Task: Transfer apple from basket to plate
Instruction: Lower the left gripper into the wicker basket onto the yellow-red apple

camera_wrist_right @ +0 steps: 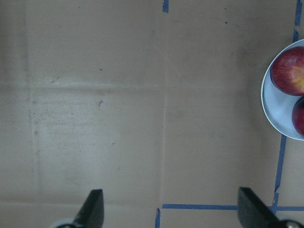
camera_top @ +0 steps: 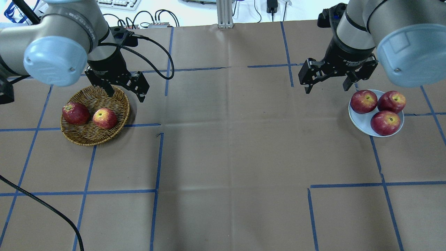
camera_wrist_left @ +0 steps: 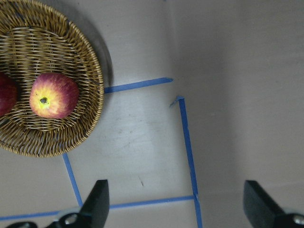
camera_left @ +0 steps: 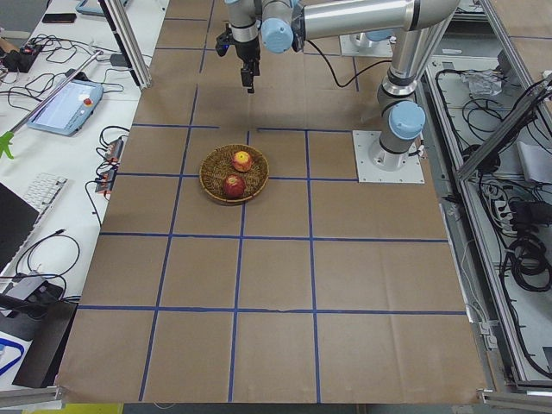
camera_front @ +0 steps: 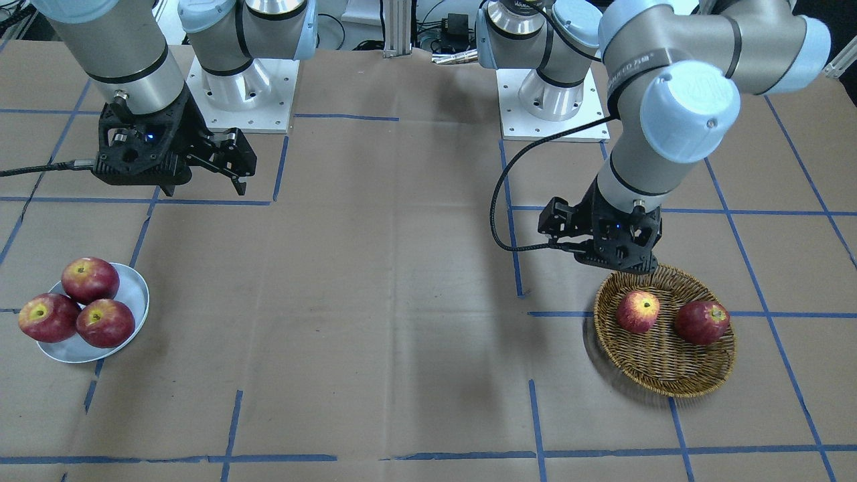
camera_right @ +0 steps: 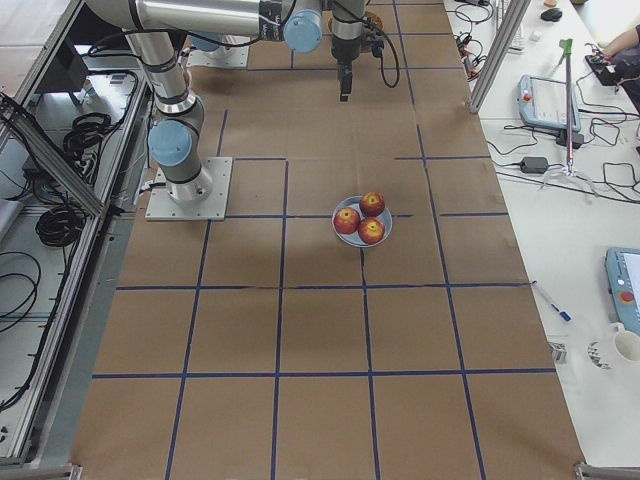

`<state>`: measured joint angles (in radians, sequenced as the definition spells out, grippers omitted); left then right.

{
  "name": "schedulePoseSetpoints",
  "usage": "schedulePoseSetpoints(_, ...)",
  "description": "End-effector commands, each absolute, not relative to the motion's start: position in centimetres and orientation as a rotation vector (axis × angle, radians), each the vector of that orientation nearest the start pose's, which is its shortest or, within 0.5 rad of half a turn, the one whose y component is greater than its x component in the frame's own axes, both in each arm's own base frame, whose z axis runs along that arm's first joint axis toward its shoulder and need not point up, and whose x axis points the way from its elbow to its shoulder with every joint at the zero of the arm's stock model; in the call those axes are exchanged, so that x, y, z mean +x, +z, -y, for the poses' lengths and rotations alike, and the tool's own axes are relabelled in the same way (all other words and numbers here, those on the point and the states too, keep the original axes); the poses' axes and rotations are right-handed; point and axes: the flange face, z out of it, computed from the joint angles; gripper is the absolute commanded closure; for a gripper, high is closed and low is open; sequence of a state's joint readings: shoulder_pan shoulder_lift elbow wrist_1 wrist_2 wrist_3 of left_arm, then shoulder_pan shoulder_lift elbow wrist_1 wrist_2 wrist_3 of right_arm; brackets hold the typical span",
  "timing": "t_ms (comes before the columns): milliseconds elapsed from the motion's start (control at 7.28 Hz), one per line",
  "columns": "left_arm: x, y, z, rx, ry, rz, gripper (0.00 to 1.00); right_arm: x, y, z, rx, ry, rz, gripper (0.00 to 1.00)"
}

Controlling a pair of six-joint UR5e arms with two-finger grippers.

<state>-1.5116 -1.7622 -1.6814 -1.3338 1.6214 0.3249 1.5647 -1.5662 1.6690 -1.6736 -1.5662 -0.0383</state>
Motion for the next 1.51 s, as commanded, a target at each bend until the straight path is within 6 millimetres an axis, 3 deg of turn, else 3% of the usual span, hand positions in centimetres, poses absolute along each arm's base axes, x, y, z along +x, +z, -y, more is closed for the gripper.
schedulePoseSetpoints(0,-5.4,29.9,55.9,0.443,0.011,-3.062,0.02,13.1,44.8,49.3,-0.051,0.000,-3.137,0.00)
schedulePoseSetpoints(412,4.2,25.2,58.0,0.471,0.071,-3.070,0.02,13.1,44.8,49.3,-0.051,0.000,-3.137,0.00)
schedulePoseSetpoints(824,4.6,22.3,57.0,0.485,0.137,-3.089,0.02,13.1,44.8,49.3,-0.051,0.000,-3.137,0.00)
schedulePoseSetpoints(1099,4.9,20.2,57.6,0.485,0.142,-3.087,0.02,13.1,44.8,49.3,-0.051,0.000,-3.137,0.00)
schedulePoseSetpoints(1237,4.9,20.2,57.6,0.485,0.139,-3.087,0.06,13.1,44.8,49.3,-0.051,0.000,-3.137,0.00)
schedulePoseSetpoints(1374,5.1,20.5,57.8,0.481,0.140,-3.072,0.53,13.1,44.8,49.3,-0.051,0.000,-3.137,0.00)
